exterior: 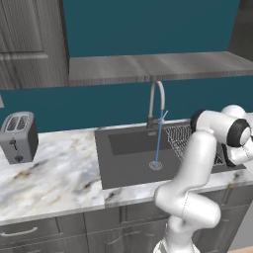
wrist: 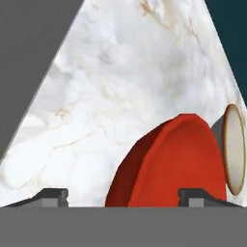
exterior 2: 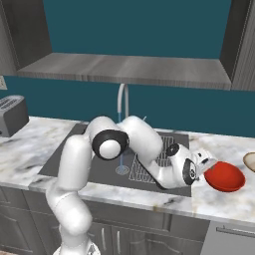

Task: Rinse each bowl for a few seconds and place them down in the sink or on the counter.

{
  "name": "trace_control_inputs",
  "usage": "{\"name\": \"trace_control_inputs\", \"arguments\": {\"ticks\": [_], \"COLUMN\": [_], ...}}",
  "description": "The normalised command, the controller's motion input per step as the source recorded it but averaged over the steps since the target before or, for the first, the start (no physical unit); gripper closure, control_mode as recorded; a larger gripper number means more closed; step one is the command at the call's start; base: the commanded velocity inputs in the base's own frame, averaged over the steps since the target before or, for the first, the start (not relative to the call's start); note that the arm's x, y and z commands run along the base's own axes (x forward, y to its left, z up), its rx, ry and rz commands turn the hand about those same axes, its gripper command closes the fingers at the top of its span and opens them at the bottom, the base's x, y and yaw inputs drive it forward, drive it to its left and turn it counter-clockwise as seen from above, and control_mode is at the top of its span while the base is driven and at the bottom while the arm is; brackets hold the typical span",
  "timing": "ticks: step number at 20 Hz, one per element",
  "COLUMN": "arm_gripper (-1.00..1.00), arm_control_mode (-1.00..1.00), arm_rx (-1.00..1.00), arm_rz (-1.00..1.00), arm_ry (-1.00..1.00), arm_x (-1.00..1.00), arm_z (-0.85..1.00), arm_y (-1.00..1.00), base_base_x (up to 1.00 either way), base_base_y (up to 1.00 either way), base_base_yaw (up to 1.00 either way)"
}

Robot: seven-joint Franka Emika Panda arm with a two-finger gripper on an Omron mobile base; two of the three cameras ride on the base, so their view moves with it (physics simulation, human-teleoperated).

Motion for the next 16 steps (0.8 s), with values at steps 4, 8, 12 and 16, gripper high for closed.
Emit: {"name": "trace_control_inputs", "arguments": {"ticks": [4, 8, 12, 16], "arm_gripper": [1.00, 1.00, 1.00, 1.00], "arm_control_mode": [-1.00, -1.00, -1.00, -1.00], "arm_rx": [0.09, 0.08, 0.09, 0.13], "arm_rz": [-0.01, -0.01, -0.02, -0.01], "arm_ry": [0.26, 0.25, 0.22, 0.05], "arm_x": [0.07, 0.02, 0.00, -0.14], "arm_z": [-0.49, -0.48, -0.45, -0.14], "arm_y": [-0.51, -0.57, -0.54, -0.27], "base_base_x": [0.00, 0.00, 0.00, 0.00], "base_base_y": [0.00, 0.00, 0.00, 0.00], "base_base_yaw": [0.00, 0.00, 0.00, 0.00]}}
